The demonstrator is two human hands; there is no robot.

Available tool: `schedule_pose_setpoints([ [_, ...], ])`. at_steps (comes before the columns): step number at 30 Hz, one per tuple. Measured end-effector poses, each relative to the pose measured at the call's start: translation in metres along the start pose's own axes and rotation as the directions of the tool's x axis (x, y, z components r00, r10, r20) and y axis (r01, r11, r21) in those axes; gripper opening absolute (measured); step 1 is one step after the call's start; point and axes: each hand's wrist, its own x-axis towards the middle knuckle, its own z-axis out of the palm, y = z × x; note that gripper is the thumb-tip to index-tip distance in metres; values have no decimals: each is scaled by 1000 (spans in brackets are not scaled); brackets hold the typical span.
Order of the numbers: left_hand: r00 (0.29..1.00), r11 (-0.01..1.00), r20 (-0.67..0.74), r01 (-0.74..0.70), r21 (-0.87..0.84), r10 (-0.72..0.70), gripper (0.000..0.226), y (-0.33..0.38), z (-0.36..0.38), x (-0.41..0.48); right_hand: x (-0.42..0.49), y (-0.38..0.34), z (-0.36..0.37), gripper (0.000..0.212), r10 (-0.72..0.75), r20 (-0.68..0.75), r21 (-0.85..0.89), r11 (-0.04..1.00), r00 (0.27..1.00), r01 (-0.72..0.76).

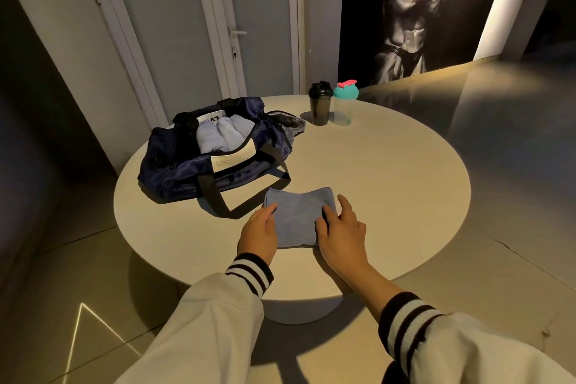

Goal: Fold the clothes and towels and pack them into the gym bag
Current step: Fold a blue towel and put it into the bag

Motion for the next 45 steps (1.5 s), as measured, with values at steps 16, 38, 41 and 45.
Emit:
schedule_pose_setpoints([
  [16,969,768,243,-189,611,46,62,1,4,0,-2,-2,9,45,-180,74,-174,966,981,190],
  [38,921,888,261,-361,284,291,40,-6,-23,-36,-11,26,-3,52,-249,112,188,956,962,225],
  [41,965,976,205,-187,113,161,43,-5,-32,-50,-17,22,-3,40,-295,68,249,930,953,271],
  [45,955,957,212,-243,157,208,57,0,-30,-54,-23,10,-11,27,-285,5,259,926,959,274],
])
